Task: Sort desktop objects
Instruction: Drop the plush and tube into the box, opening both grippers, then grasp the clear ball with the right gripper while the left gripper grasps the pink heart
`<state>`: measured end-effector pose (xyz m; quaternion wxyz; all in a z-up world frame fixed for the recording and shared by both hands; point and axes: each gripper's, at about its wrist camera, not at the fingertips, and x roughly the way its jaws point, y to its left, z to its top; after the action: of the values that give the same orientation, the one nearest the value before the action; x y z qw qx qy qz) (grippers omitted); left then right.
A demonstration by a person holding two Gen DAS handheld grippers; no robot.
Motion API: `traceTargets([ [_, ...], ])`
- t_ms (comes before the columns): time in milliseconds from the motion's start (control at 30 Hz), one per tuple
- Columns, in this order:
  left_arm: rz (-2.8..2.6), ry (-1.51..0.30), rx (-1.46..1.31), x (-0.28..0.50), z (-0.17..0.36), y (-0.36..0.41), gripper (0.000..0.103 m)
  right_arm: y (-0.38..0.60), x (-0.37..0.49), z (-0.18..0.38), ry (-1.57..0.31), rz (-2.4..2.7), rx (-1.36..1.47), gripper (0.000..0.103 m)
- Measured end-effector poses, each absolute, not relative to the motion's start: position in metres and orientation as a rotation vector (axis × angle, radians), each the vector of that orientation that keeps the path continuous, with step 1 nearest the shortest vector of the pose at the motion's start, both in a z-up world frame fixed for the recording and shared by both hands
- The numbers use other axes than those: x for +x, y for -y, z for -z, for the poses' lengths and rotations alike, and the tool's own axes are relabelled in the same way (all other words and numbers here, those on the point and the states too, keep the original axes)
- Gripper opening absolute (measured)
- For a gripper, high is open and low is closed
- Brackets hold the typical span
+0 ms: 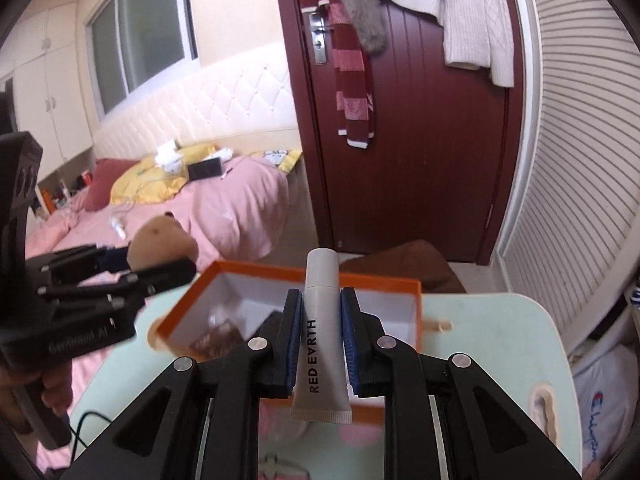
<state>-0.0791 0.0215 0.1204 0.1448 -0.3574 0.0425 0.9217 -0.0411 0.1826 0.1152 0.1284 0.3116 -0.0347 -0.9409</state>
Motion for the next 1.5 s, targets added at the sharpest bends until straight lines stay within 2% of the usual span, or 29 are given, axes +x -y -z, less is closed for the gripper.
traceTargets([
  [33, -2.663, -0.121, -1.038, -0.080, -0.118, -0.020, 0.065, -0.183, -0.044, -0.113, 0.120, 2.730, 0.921, 0.036],
  [67, -2.669, -0.119, -1.044, -0.080, -0.115, -0.019, 0.068, -0.185, -0.045, -0.110, 0.140, 2.726, 0.926, 0.043],
  [133, -2.668, -0.103, -1.059, -0.078, -0.110, -0.014, 0.072, -0.187, -0.042, -0.104, 0.175, 2.724, 0.927, 0.046],
  [367, -2.687, -0.036, -1.088, -0.060, -0.100, 0.011, 0.072, -0.196, -0.021, -0.084, 0.180, 2.671, 1.003, 0.047],
  [500, -2.699, 0.015, -1.121, -0.042, -0.091, 0.025, 0.072, -0.184, -0.002, -0.062, 0.082, 2.596, 1.086, 0.047],
  [733, -2.667, 0.045, -1.231, -0.022, -0.066, 0.034, 0.072, -0.159, -0.016, -0.022, 0.061, 2.533, 1.258, 0.046],
  [800, -2.653, 0.049, -1.244, -0.018, -0.063, 0.033, 0.072, -0.153, -0.024, -0.012, 0.046, 2.532, 1.304, 0.046],
  [833, -2.645, 0.045, -1.248, -0.017, -0.061, 0.032, 0.072, -0.150, -0.026, -0.009, 0.017, 2.536, 1.314, 0.041],
  [867, -2.633, 0.036, -1.245, -0.016, -0.060, 0.028, 0.072, -0.145, -0.024, -0.008, -0.049, 2.544, 1.310, 0.024],
  [933, -2.608, 0.016, -1.238, -0.014, -0.058, 0.021, 0.072, -0.137, -0.018, -0.007, -0.181, 2.543, 1.303, 0.023],
  [967, -2.593, 0.007, -1.239, -0.015, -0.056, 0.016, 0.072, -0.138, -0.015, -0.007, -0.177, 2.539, 1.298, 0.023],
  [1367, -2.432, -0.198, -1.291, -0.042, -0.022, -0.059, 0.072, -0.186, 0.006, -0.018, 0.043, 2.593, 1.294, 0.019],
  [1400, -2.405, -0.198, -1.318, -0.044, -0.016, -0.062, 0.063, -0.188, 0.008, -0.020, 0.049, 2.596, 1.291, 0.019],
  [1433, -2.378, -0.198, -1.345, -0.046, -0.010, -0.065, 0.041, -0.189, 0.009, -0.022, 0.054, 2.600, 1.287, 0.019],
  [1500, -2.389, -0.230, -1.329, -0.042, -0.008, -0.067, 0.039, -0.190, 0.010, -0.023, 0.059, 2.613, 1.281, 0.019],
])
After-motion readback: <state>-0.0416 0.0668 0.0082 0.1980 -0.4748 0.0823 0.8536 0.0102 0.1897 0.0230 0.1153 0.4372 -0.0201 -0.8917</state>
